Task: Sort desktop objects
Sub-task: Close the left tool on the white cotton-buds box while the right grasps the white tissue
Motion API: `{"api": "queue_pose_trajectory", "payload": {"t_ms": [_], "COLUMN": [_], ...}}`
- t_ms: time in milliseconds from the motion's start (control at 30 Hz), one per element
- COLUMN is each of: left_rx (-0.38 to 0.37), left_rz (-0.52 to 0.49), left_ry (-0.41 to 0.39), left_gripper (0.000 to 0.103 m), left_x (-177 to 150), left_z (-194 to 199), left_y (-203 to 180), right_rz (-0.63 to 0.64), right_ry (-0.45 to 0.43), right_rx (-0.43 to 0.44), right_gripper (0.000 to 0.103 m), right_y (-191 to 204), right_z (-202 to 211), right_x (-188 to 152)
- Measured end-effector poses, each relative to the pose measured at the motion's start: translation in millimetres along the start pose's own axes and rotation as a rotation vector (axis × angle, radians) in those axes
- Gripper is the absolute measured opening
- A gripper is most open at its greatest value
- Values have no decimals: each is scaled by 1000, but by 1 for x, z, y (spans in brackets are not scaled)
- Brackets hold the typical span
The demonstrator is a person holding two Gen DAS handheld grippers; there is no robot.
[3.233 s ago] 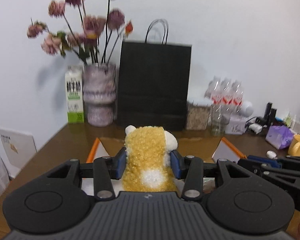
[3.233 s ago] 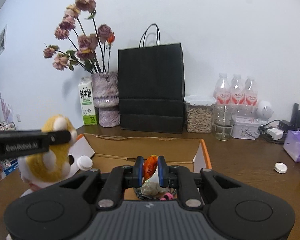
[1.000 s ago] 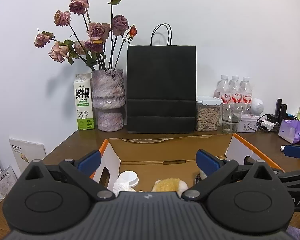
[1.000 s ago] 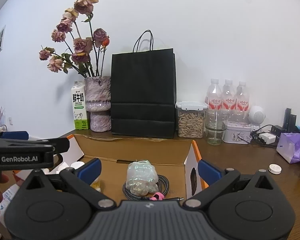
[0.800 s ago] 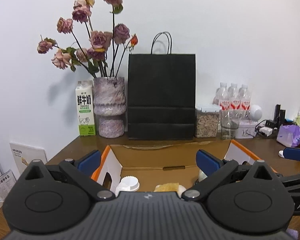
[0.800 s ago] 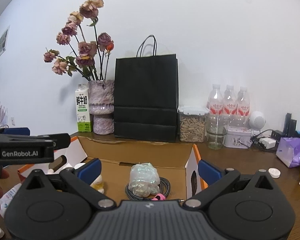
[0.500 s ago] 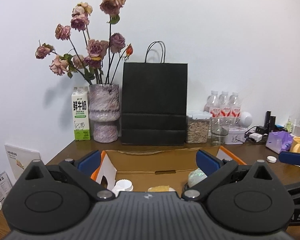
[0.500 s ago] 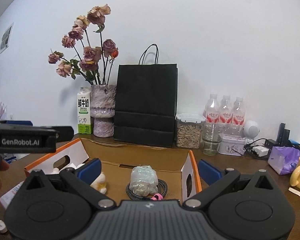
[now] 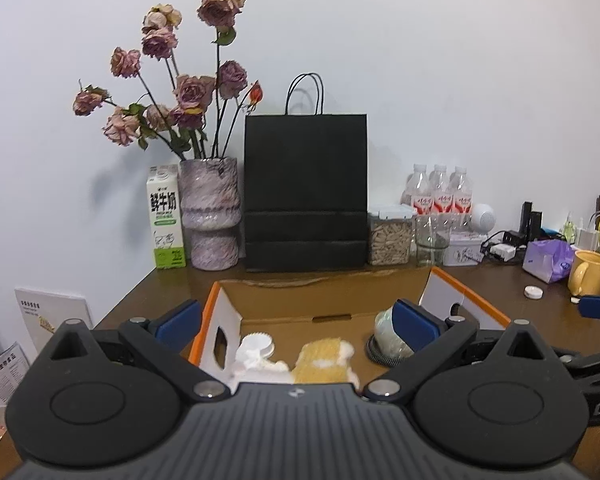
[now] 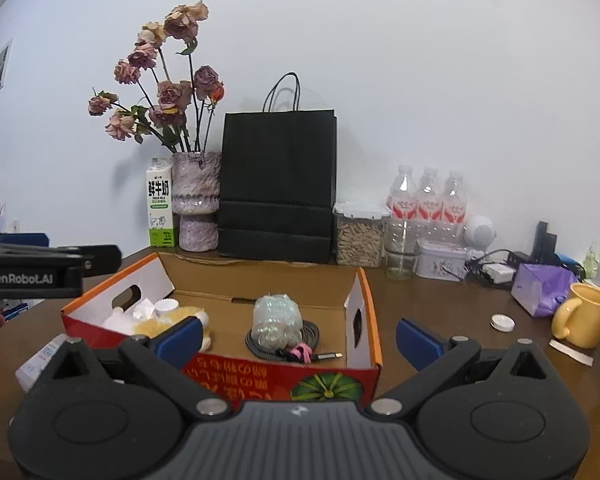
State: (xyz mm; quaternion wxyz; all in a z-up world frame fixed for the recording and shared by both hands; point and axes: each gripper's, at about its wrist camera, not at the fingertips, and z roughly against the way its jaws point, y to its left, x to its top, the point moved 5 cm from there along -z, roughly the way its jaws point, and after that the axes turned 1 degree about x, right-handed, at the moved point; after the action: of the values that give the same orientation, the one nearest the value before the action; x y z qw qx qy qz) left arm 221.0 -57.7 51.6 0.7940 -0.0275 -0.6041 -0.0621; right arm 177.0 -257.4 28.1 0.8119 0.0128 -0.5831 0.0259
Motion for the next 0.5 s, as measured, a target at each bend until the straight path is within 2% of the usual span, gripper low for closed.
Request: {"api": "queue_pose_trajectory", "payload": {"t_ms": [500], "left_rx": [75], "left_rz": [4], "left_ry": [107], "left_gripper": [103], "left_x": [-34], "left_z": [20], "left_y": [29], "right_rz": [-51], "right_ry": [95], "right_rx": [-14], "right_gripper": [103], "right_y": [-20], "right_z": [22], "right_x": [-39]}}
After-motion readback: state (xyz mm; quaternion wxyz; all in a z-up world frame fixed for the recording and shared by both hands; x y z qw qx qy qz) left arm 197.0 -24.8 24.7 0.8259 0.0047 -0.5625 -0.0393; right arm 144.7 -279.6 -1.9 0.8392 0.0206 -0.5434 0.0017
